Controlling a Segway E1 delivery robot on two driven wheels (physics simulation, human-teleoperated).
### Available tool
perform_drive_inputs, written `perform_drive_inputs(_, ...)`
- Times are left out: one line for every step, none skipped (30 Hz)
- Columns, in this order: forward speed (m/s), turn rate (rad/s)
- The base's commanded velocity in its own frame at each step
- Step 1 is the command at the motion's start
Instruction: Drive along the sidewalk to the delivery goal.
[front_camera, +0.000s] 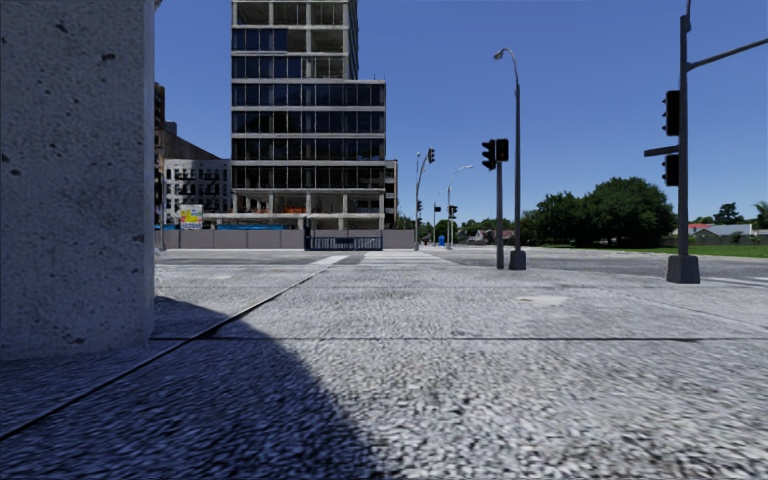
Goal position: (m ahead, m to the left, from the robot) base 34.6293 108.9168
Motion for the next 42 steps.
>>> perform_drive_inputs(2.00, 0.00)
perform_drive_inputs(2.00, 0.00)
perform_drive_inputs(2.00, 0.00)
perform_drive_inputs(2.00, 0.00)
perform_drive_inputs(2.00, 0.00)
perform_drive_inputs(2.00, 0.00)
perform_drive_inputs(2.00, 0.02)
perform_drive_inputs(2.00, 0.06)
perform_drive_inputs(2.00, 0.08)
perform_drive_inputs(2.00, 0.08)
perform_drive_inputs(2.00, 0.08)
perform_drive_inputs(2.00, 0.08)
perform_drive_inputs(2.00, 0.08)
perform_drive_inputs(2.00, 0.08)
perform_drive_inputs(2.00, 0.08)
perform_drive_inputs(2.00, 0.09)
perform_drive_inputs(2.00, 0.09)
perform_drive_inputs(2.00, 0.09)
perform_drive_inputs(2.00, 0.06)
perform_drive_inputs(2.00, 0.00)
perform_drive_inputs(2.00, 0.00)
perform_drive_inputs(2.00, 0.00)
perform_drive_inputs(2.00, 0.00)
perform_drive_inputs(2.00, 0.00)
perform_drive_inputs(2.00, 0.00)
perform_drive_inputs(2.00, 0.00)
perform_drive_inputs(2.00, 0.00)
perform_drive_inputs(2.00, 0.00)
perform_drive_inputs(2.00, 0.00)
perform_drive_inputs(2.00, 0.00)
perform_drive_inputs(2.00, 0.00)
perform_drive_inputs(2.00, 0.00)
perform_drive_inputs(2.00, 0.00)
perform_drive_inputs(2.00, 0.00)
perform_drive_inputs(2.00, 0.00)
perform_drive_inputs(2.00, 0.00)
perform_drive_inputs(2.00, 0.00)
perform_drive_inputs(2.00, 0.00)
perform_drive_inputs(2.00, 0.00)
perform_drive_inputs(2.00, 0.00)
perform_drive_inputs(2.00, 0.00)
perform_drive_inputs(2.00, 0.00)
